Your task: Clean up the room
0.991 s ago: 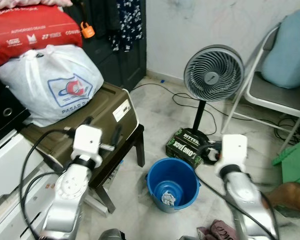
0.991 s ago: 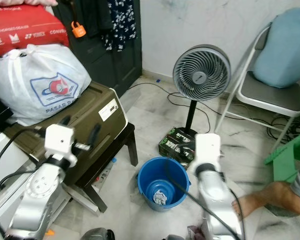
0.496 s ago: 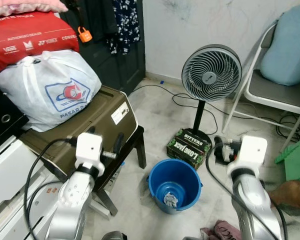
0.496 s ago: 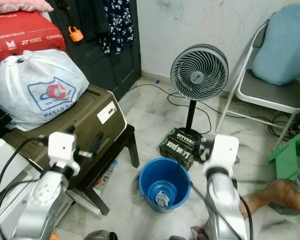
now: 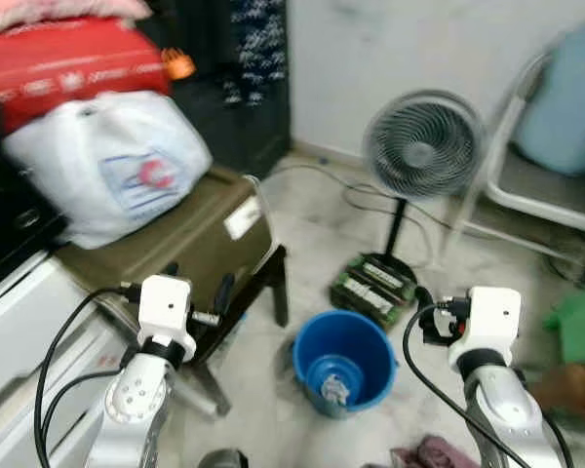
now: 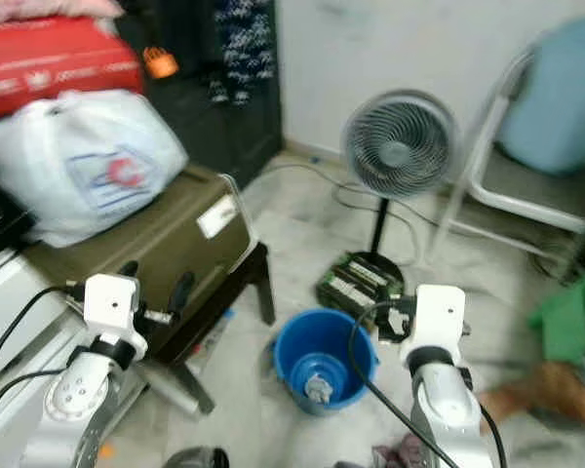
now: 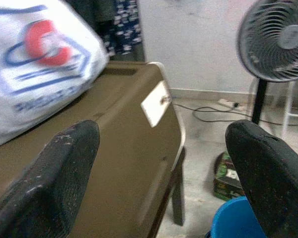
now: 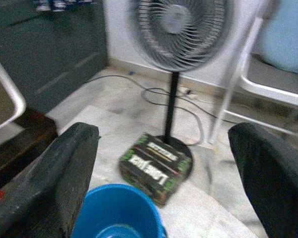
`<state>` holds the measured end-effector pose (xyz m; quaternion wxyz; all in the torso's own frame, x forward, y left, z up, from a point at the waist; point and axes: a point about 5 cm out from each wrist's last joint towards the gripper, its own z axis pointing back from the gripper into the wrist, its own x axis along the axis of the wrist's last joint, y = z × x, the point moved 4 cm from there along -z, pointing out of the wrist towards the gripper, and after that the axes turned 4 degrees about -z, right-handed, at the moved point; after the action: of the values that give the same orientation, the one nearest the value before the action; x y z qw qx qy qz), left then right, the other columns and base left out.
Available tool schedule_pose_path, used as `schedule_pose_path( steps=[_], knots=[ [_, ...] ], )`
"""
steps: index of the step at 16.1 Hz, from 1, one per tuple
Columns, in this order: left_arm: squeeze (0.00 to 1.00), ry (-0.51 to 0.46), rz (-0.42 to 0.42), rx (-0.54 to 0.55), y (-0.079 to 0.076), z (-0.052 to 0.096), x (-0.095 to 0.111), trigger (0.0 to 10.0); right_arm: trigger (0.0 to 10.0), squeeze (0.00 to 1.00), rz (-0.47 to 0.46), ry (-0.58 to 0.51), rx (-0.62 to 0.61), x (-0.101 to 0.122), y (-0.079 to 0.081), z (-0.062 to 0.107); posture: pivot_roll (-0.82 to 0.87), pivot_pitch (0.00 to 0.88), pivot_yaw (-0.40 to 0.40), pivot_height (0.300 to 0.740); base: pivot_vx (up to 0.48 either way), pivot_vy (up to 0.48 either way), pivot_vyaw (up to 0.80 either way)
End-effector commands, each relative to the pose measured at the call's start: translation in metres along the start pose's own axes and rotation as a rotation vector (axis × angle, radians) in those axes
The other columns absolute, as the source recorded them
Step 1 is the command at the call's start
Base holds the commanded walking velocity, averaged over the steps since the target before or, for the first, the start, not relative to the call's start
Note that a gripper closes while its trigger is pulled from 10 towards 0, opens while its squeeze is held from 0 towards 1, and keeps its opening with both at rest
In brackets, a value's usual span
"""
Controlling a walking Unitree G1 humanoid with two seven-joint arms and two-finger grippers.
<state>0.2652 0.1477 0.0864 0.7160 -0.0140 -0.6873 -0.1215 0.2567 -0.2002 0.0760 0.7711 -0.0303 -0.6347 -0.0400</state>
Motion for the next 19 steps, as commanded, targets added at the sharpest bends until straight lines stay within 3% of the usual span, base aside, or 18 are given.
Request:
schedule_pose_path(
  steps=[1,14,19],
  knots=[
    [0.0,0.003,0.0,0.001,0.001,0.001,0.001,10.0,10.0,0.0,0.003,-0.029,0.038,0.009,0.008,-0.003,-0.07,0.0,0.043,0.74,0.0,0.0,0.8],
    [0.0,-0.024,0.012,-0.037,-0.004,-0.011,0.011,10.0,10.0,0.0,-0.001,-0.08,0.049,0.027,0.013,-0.025,-0.07,0.0,0.052,0.74,0.0,0.0,0.8],
    [0.0,-0.027,0.018,-0.016,-0.003,-0.01,0.012,10.0,10.0,0.0,-0.004,-0.081,0.057,0.027,0.013,-0.025,-0.07,0.0,0.045,0.74,0.0,0.0,0.8]
  ],
)
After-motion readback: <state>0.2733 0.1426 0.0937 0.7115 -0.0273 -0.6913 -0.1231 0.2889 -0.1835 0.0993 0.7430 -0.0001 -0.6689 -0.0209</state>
